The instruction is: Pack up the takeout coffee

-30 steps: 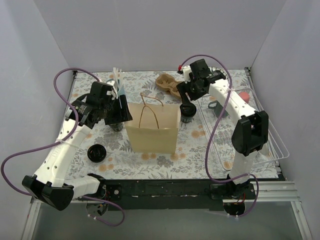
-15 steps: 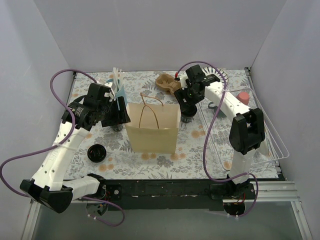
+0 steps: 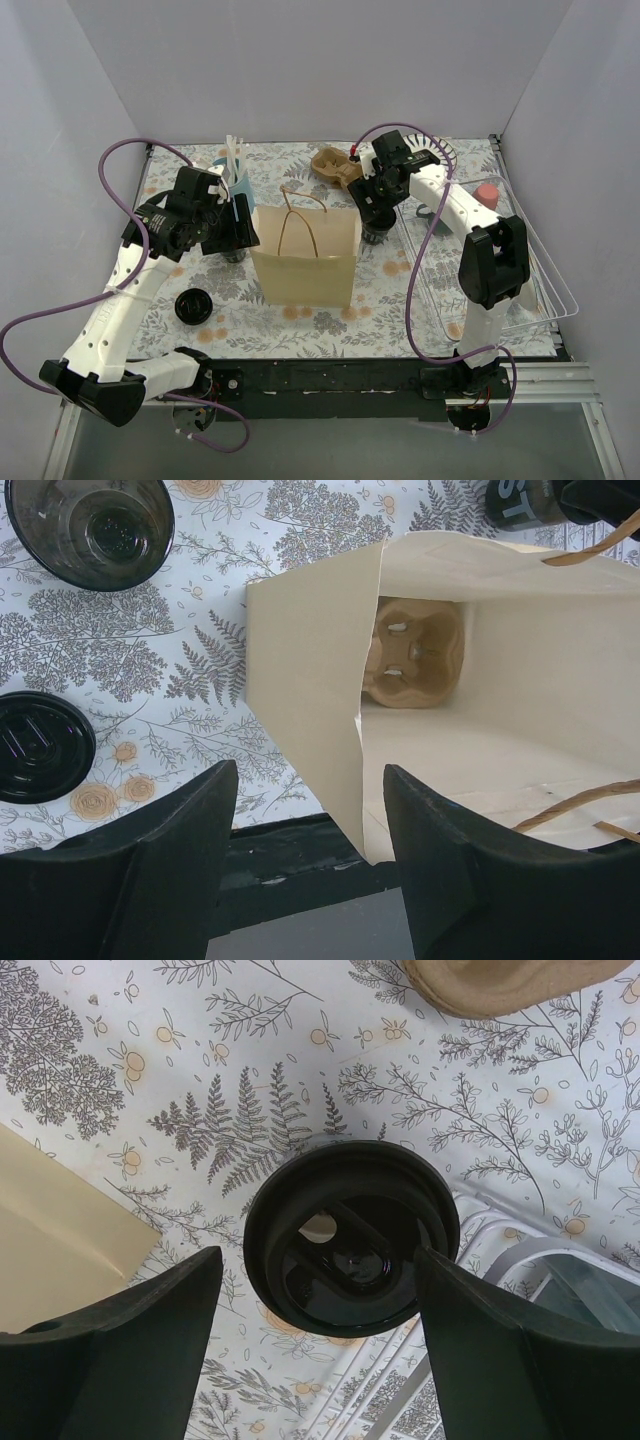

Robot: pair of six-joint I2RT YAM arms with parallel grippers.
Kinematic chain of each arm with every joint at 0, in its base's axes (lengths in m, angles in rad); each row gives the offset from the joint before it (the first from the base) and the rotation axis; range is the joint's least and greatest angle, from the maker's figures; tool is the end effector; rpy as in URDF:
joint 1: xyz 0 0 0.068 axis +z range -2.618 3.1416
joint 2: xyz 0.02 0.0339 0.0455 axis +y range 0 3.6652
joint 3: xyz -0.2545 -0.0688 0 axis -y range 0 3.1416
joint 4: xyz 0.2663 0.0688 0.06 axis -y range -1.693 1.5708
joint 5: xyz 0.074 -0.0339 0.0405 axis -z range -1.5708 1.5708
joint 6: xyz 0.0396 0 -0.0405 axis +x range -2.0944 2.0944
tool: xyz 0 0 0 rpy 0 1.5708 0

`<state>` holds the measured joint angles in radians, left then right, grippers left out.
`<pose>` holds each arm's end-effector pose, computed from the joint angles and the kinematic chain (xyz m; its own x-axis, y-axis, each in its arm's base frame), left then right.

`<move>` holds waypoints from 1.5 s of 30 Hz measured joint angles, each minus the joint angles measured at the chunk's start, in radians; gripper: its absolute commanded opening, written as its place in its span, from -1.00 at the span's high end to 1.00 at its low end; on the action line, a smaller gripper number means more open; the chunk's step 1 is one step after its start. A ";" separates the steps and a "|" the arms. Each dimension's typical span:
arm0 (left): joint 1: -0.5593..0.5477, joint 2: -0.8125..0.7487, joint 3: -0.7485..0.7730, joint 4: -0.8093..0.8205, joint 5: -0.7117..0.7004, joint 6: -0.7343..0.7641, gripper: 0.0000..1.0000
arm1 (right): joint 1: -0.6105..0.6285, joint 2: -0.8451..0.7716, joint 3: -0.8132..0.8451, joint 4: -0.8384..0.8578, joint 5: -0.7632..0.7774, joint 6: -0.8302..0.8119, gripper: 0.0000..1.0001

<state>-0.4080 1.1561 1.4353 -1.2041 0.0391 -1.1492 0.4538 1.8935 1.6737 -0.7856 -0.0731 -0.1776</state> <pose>0.2062 -0.0908 0.3868 -0.6814 -0.6987 -0.2178 -0.4977 0.6606 -0.5620 0.3892 0.1931 0.2595 -0.6635 -0.5197 -0.5382 -0.5990 0.8000 -0.0340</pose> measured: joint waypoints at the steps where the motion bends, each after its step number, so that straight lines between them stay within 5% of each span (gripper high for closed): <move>1: 0.000 0.000 0.000 0.000 0.000 0.000 -0.20 | 0.000 0.000 0.001 -0.001 0.002 0.000 -0.72; 30: 0.000 -0.006 0.000 0.010 0.001 -0.002 -0.21 | 0.006 0.000 0.004 -0.004 0.043 -0.002 -0.81; 45: 0.000 -0.035 0.000 0.006 -0.007 -0.012 -0.21 | 0.006 -0.010 -0.060 0.032 0.040 -0.005 -0.54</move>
<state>-0.4080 1.1206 1.4353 -1.1980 0.0319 -1.1614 0.4595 1.8839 1.6138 -0.7532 -0.0334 -0.1822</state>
